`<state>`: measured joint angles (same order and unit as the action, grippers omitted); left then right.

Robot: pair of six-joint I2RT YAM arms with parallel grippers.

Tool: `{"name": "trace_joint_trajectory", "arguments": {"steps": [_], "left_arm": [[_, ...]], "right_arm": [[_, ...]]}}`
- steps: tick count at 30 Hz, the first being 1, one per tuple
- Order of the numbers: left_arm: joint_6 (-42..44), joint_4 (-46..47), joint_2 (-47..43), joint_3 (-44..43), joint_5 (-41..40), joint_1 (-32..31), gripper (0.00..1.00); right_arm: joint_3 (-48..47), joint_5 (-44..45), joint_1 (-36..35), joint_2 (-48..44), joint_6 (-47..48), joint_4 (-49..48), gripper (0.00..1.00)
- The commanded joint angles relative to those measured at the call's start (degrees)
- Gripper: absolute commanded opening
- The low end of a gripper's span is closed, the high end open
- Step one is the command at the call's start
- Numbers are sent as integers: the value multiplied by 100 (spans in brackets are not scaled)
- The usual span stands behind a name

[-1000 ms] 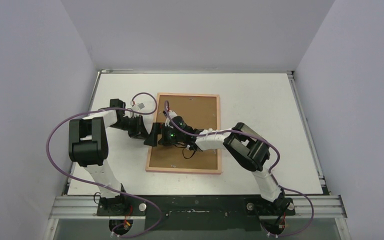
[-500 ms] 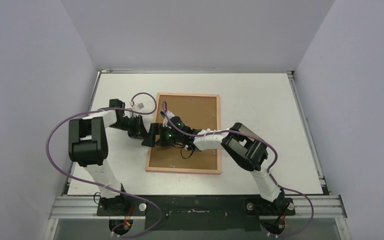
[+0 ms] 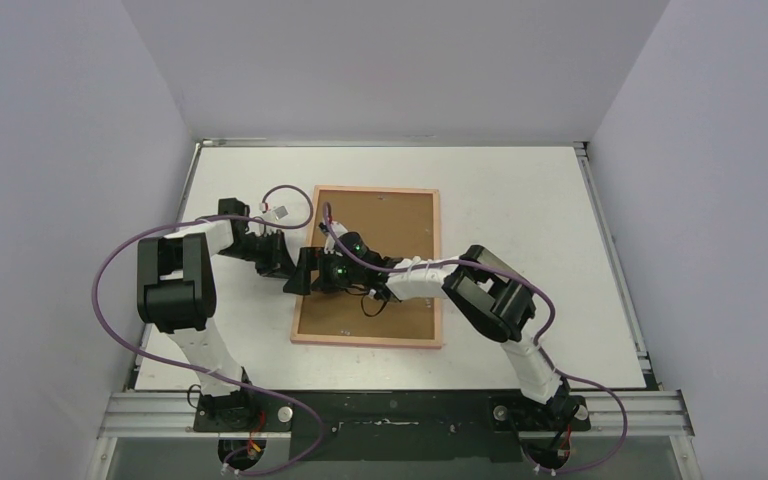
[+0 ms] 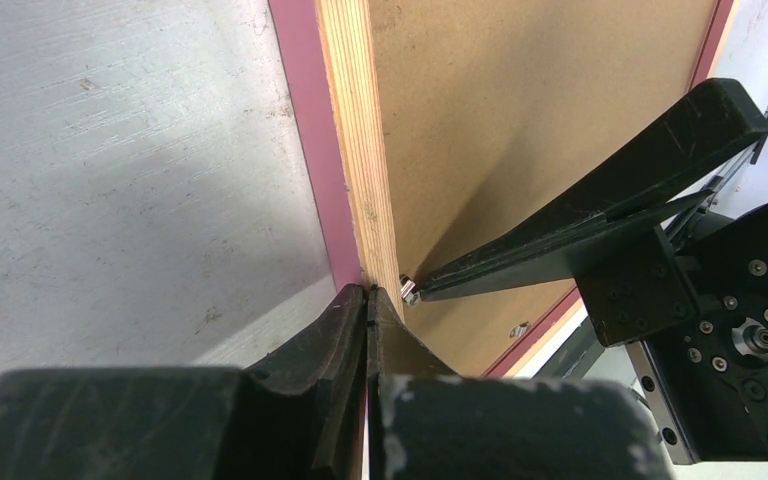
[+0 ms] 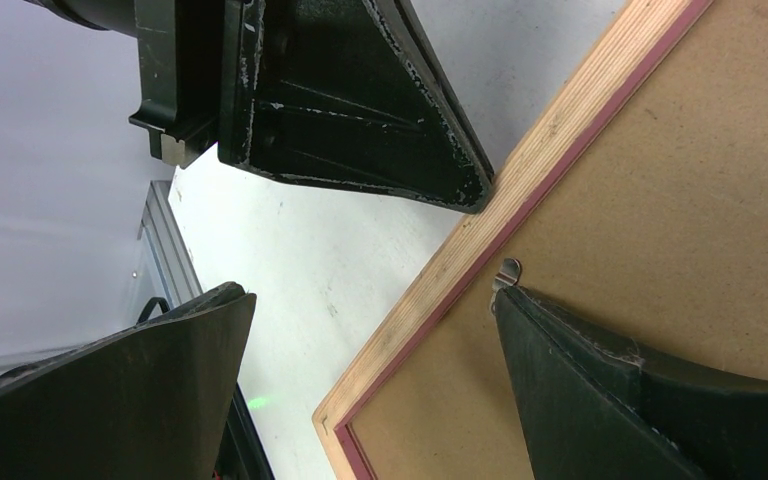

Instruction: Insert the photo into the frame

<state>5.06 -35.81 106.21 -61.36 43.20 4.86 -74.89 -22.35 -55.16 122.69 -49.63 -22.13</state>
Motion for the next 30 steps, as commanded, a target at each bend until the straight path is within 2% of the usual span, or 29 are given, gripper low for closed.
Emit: {"name": "trace_joint_trajectory", "arguments": {"steps": [1,13,22,30], "left_arm": [[103,83,65,-69,129,23,0],[107,52,110,-123,144,23,0],[43,39,90,-155,160,32,0],[-24,89,-31,22,404,85,0]], "right_arm": [[-370,-314,-17,186,247,-79,95],[-670,-971,165,317,717,215,94],[-677,-761,386,-144,949,428,94],[-252,-336,642,-812,877,493,95]]}}
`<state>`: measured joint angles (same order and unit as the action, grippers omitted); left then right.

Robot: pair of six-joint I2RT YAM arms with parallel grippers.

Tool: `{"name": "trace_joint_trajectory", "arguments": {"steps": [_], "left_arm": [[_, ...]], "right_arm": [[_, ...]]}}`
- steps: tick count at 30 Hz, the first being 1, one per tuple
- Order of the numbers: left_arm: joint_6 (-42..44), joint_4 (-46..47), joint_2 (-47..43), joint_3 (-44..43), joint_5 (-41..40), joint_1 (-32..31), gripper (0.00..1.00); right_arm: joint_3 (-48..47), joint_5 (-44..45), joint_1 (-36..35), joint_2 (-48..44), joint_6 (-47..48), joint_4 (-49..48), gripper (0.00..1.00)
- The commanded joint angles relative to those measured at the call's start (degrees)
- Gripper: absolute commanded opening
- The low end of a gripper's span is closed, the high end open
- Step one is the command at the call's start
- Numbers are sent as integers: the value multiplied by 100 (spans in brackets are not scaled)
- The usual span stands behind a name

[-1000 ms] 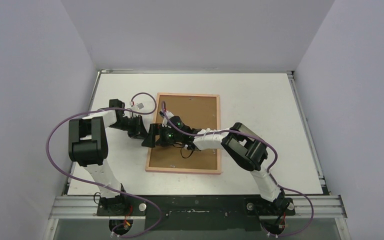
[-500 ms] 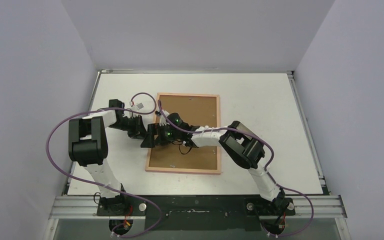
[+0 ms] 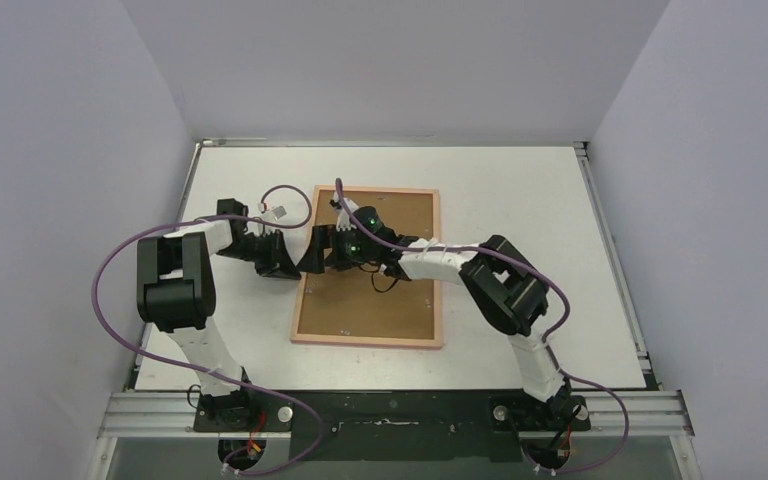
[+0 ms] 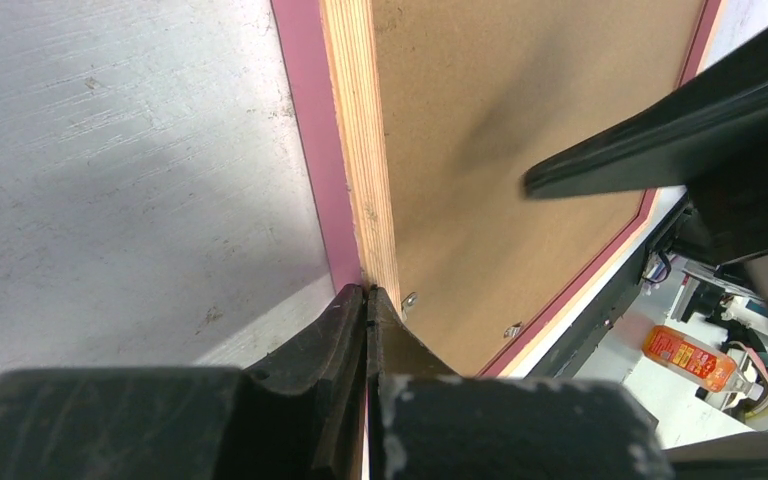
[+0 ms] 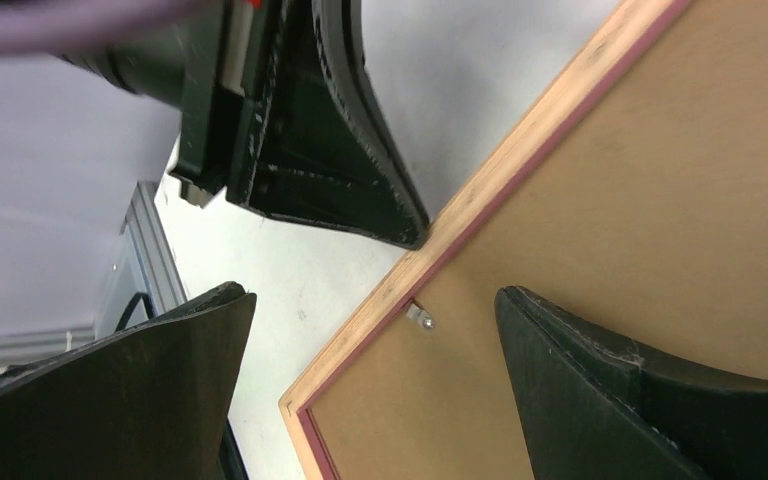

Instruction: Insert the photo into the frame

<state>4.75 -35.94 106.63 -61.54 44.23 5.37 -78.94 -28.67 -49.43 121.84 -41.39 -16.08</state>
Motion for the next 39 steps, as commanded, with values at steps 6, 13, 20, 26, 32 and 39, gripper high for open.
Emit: {"name": "trace_joint_trajectory", "arguments": {"steps": [6,13,20,26,32,39], "left_arm": [[-65,217,11,61,361,57,0],[-158,307,33,218,514,63,0],[-315,383,-211,276,715,146,1],[-910,506,-306,-589,655,324,33],[-1453,800,579,-1719,523,186,43],[-1829,1198,1181,-2100,372,-15,34]], "right_arm": [[1059,1104,-647,-1048,-475,-617,96],[1474,1592,-697,-1584,-565,-901,97],[1251,1286,231,-1903,-281,-553,98],[585,1098,644,-1448,-129,-378,98],[-83,1021,924,-806,-203,-355,98],[-269,1153,843,-232,-783,-660,96]]}}
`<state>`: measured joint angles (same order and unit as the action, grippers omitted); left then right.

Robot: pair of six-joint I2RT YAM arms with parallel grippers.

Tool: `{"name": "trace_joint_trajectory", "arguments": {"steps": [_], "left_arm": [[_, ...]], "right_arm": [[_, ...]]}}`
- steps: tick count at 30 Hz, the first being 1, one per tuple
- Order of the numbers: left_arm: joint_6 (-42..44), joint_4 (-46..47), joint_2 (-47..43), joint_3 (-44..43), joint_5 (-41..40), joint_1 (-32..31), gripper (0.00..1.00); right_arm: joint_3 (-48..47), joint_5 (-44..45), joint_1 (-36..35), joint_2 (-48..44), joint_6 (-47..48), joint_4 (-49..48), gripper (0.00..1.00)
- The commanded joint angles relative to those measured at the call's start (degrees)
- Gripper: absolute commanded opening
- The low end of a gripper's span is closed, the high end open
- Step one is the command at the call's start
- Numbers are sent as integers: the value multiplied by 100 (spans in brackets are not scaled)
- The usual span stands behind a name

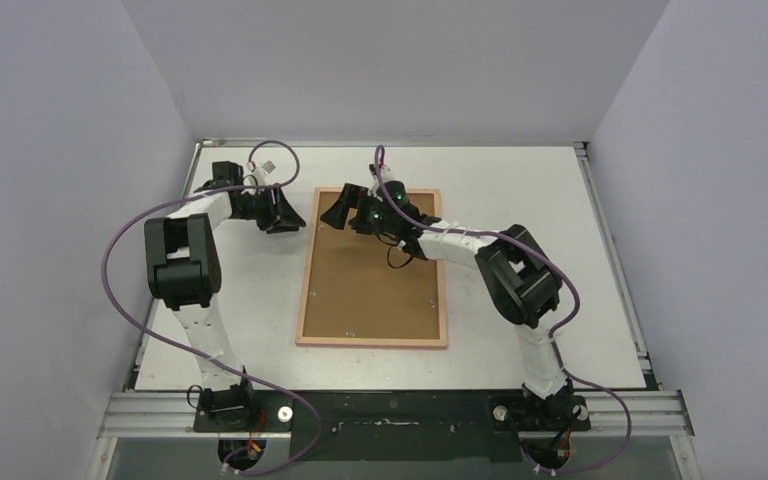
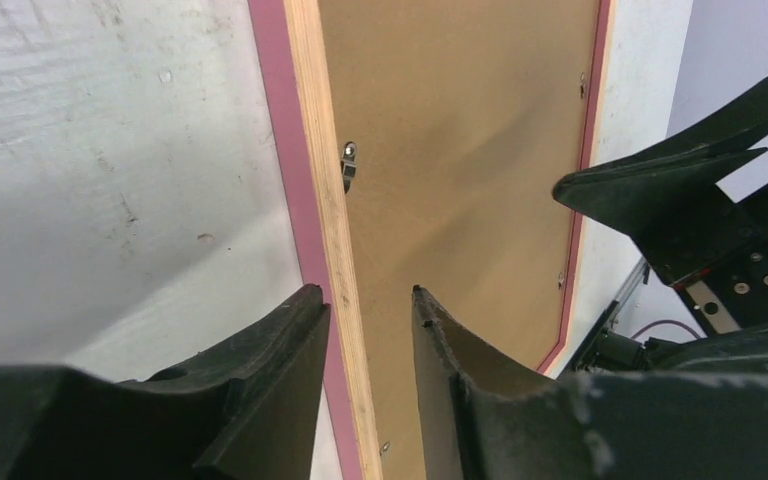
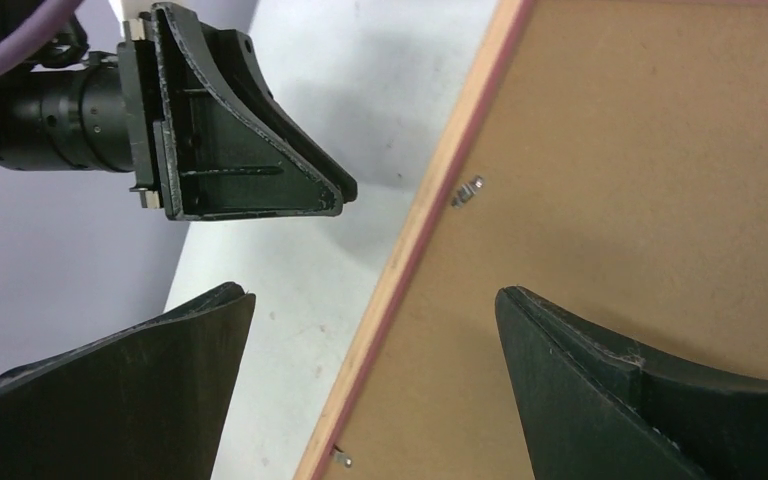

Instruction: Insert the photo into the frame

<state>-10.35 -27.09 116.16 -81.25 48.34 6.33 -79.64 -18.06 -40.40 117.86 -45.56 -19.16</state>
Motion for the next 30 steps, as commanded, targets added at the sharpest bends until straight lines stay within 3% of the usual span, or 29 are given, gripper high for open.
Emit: {"name": "trace_joint_trajectory", "arguments": {"steps": [1,8,22,30], "left_arm": [[-367,356,280,-118,-39,-122,32],[-582,705,477,145,-29,-183,20],[-749,998,626,542,-235,-325,4],[-985,1267,495,1260,-88,-407,0]], "right_arm": [[-175,197,-101,215,-472,-446,96],[-235,909,-384,578,-1182,-833,96],[-970,1740,-597,1098,-1807,-103,95],[-514,2059,-630,874,-2132,-287,95]]}}
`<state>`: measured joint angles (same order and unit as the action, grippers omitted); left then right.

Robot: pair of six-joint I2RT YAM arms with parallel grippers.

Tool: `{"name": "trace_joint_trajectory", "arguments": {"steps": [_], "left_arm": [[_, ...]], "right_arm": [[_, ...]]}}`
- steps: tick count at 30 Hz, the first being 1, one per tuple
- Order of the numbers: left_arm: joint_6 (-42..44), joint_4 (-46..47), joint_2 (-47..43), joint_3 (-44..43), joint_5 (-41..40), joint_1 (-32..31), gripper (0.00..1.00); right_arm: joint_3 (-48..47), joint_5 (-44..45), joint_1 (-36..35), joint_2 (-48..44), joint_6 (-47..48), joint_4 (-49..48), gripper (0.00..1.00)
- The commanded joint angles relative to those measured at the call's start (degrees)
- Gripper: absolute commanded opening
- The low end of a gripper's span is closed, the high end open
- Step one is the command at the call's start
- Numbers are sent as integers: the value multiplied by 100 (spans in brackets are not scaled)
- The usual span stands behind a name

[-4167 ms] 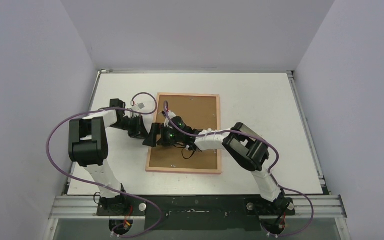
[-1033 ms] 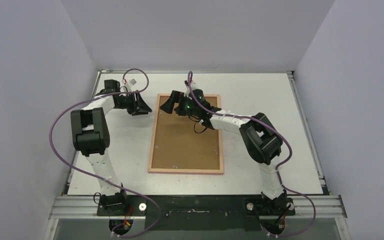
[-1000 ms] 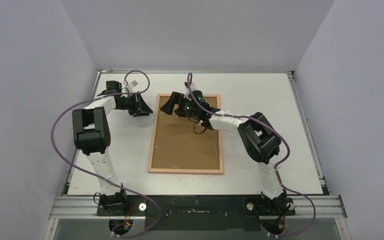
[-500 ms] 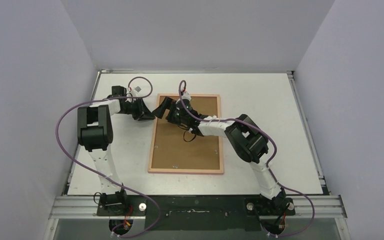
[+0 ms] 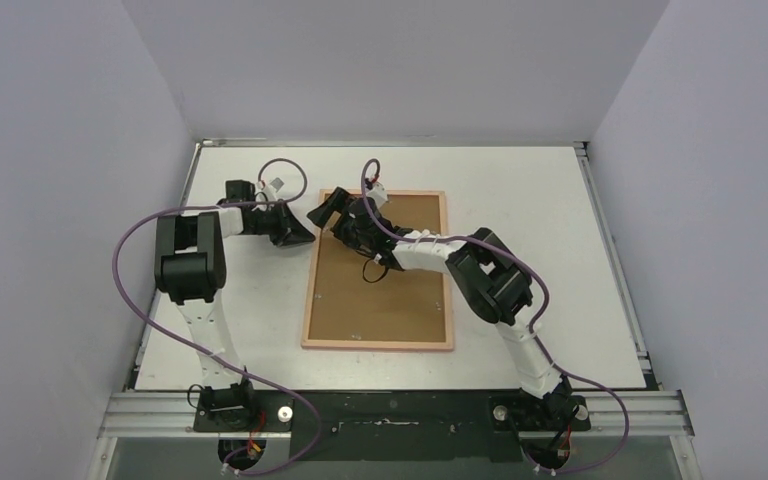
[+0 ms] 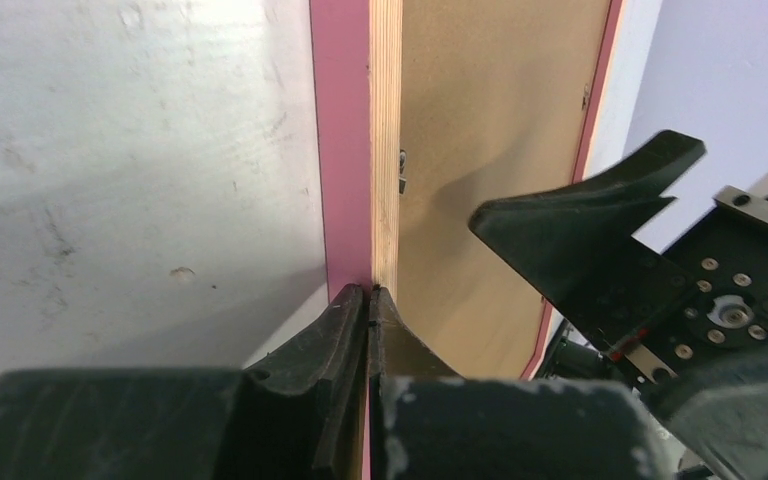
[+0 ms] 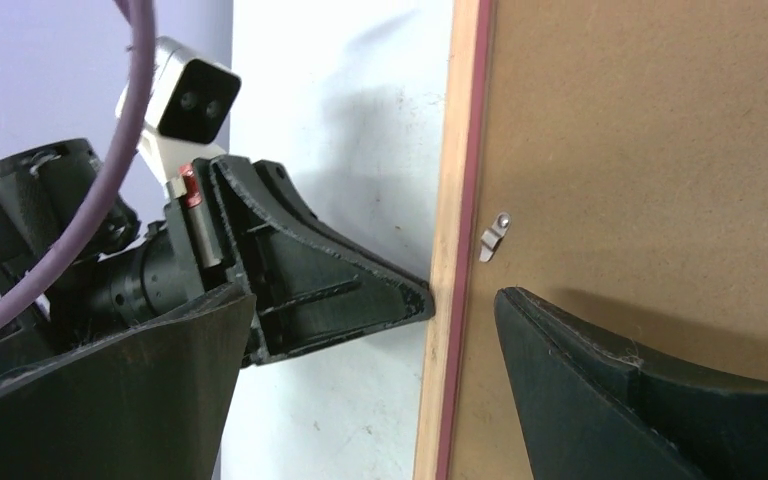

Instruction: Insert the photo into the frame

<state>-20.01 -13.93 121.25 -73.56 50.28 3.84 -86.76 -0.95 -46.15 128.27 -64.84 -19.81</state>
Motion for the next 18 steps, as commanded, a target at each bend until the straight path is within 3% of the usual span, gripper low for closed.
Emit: {"name": "trace_joint_trajectory", "arguments": {"steps": [1,7,18], "left_arm": [[-32,-26,-80,590,-293,-164,0],[-334,356,-567,1262,-491,-220,0],[-372,429,-834,1553,-765,-331,0]], "right_arm": [[281,362,-67,-228,-227,-218,95],[534,390,-136,-475,-352,-112,95],[588,462,-334,-549,-544,226,95]]}}
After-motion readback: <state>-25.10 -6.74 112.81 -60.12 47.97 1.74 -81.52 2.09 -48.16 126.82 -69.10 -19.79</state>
